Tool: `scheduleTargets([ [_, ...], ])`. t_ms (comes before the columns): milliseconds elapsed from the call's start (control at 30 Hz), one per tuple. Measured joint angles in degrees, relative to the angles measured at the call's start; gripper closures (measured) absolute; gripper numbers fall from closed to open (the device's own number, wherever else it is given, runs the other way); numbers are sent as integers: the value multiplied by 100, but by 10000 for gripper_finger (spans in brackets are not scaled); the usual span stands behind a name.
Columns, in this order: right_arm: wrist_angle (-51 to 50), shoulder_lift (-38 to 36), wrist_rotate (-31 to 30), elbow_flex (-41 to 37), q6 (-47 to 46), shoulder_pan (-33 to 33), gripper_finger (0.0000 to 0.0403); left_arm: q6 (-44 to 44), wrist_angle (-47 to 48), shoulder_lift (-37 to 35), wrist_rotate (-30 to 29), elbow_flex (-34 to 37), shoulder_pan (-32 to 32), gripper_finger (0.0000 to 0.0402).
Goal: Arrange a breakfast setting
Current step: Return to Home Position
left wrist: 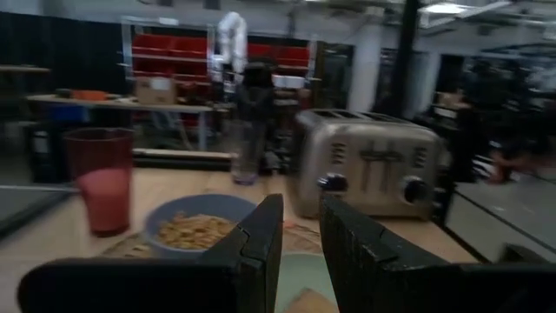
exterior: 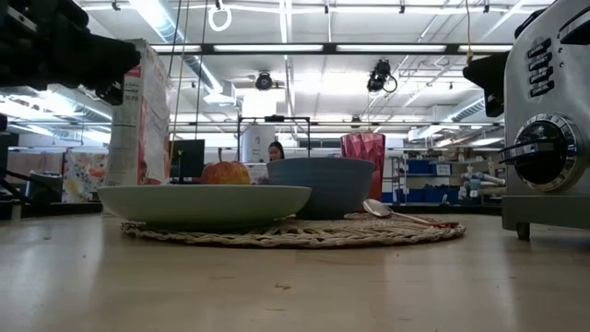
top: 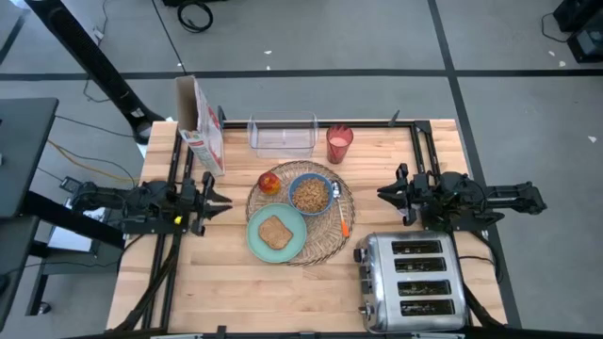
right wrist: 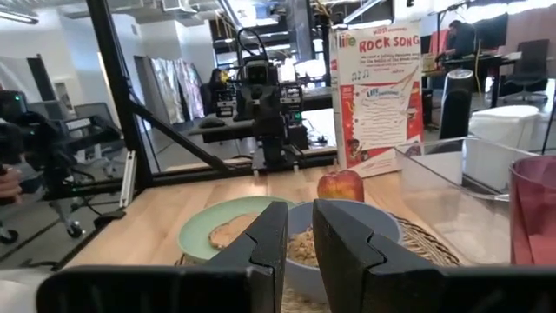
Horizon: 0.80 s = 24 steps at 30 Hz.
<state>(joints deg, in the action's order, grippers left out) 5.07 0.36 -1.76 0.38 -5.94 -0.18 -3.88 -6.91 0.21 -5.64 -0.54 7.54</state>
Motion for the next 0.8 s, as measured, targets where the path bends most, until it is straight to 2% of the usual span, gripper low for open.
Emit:
scheduleTargets([
  [133, -1, 0, -15, 0, -6, -1, 336, -150, 82, 0, 315, 0, -486, 317],
  [267, -2, 0, -13, 0, -137, 0, 336, -164, 350, 2, 437, 2, -717, 317],
  [800, -145, 0, -14, 0, -141, -1, 336, 8, 580, 15, 547, -2, -727, 317],
])
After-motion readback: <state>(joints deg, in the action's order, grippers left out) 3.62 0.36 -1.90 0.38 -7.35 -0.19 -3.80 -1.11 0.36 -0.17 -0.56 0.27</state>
